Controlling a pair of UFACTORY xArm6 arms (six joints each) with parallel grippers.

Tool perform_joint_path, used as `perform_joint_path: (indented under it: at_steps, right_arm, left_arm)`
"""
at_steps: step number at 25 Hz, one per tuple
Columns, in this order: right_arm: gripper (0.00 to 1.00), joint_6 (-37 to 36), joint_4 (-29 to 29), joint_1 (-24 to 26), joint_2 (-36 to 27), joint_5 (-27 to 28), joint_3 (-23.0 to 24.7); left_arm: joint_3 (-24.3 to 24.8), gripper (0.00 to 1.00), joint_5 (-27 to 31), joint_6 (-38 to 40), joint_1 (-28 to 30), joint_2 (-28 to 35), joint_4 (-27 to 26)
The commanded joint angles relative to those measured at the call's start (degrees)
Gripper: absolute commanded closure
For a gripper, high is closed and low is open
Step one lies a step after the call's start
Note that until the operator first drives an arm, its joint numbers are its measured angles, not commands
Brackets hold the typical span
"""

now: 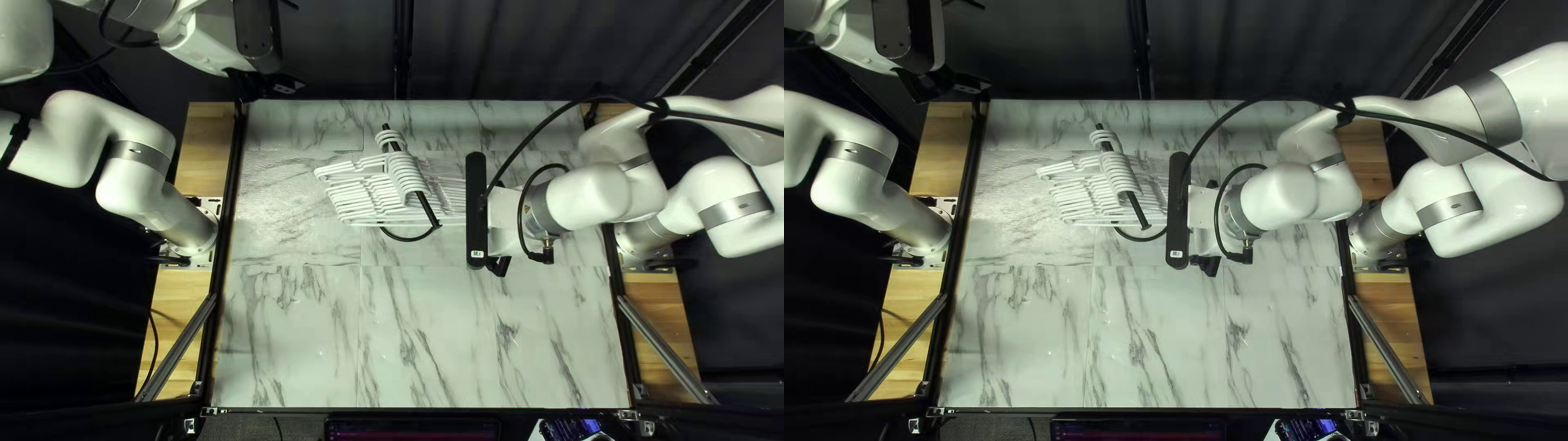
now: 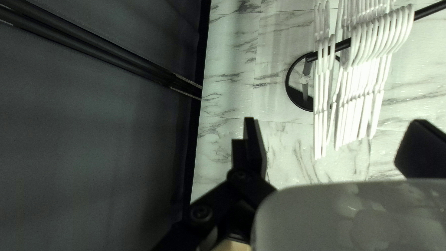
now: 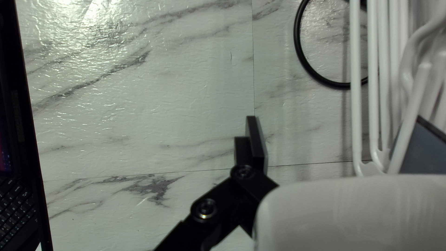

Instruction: Remove hangers from rack and place onto table

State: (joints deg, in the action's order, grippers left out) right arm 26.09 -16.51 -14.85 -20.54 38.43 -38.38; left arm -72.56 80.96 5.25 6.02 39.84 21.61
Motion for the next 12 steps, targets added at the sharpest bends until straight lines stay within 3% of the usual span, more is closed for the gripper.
perform_joint_path:
  at_steps: [1,12]
  right_arm:
    - [0.94,-0.23,-0.04,0.04,-0.11,0.25,-0.28]
    - [0.99,-3.82,0.56,2.23,-2.86,3.55,-1.78]
  left_arm:
    - [0.00,0.00,0.00,0.00,0.00,0.00,0.00]
    - [0.00,0.00,0.00,0.00,0.00,0.00,0.00]
